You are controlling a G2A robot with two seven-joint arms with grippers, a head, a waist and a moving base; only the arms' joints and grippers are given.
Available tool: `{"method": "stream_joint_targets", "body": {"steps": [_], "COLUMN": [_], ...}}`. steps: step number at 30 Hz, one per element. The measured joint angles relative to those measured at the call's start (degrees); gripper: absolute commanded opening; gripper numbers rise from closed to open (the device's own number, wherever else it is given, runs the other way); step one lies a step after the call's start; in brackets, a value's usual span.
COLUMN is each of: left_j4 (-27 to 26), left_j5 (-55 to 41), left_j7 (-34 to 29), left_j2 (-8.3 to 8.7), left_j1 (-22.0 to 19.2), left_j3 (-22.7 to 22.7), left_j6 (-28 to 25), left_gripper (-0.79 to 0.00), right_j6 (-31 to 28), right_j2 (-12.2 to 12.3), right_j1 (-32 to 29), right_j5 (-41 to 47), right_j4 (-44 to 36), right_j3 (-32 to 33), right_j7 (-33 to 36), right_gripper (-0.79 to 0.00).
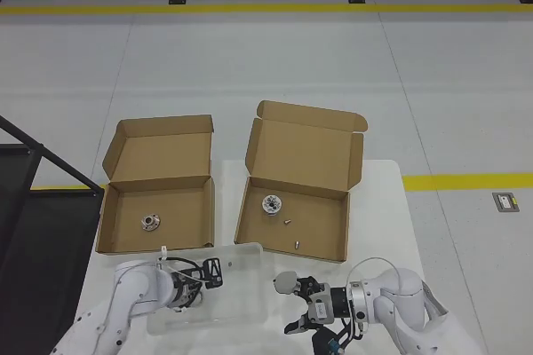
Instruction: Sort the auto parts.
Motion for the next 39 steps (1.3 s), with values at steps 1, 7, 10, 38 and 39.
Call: {"method": "stream_joint_targets", "body": {"steps": [1,7,10,38,39], "left_j4": [-1.71,-8.49,-11.19,2.39,2.46], "left_j5": [-1.98,-17.02,-25.01,-25.32,-24.05], "left_j7": [1.43,10.72,14.71,36.06,34.88], "left_j2": [0.42,3.84,6.01,15.90,15.69], "left_j1": [1.10,7.22,9.55,6.02,5.50], "left_j3": [-1.48,-13.03,-17.43,-17.48,-16.81], "left_j6": [-1.46,-8.03,-7.87,6.73,9.82], "left_gripper": [-0.785,-0.785,-0.785,-0.785,-0.785], "right_j6": [0.00,0.00,0.00,0.00,0.00], "right_j2": [0.00,0.00,0.00,0.00,0.00], "right_j1": [0.00,0.00,0.00,0.00,0.00], "right_j5": [0.00,0.00,0.00,0.00,0.00], "right_j4": [0.00,0.00,0.00,0.00,0.00], "right_j3": [0.00,0.00,0.00,0.00,0.00], "right_j7": [0.00,0.00,0.00,0.00,0.00], "right_gripper": [0.000,0.000,0.000,0.000,0.000]}}
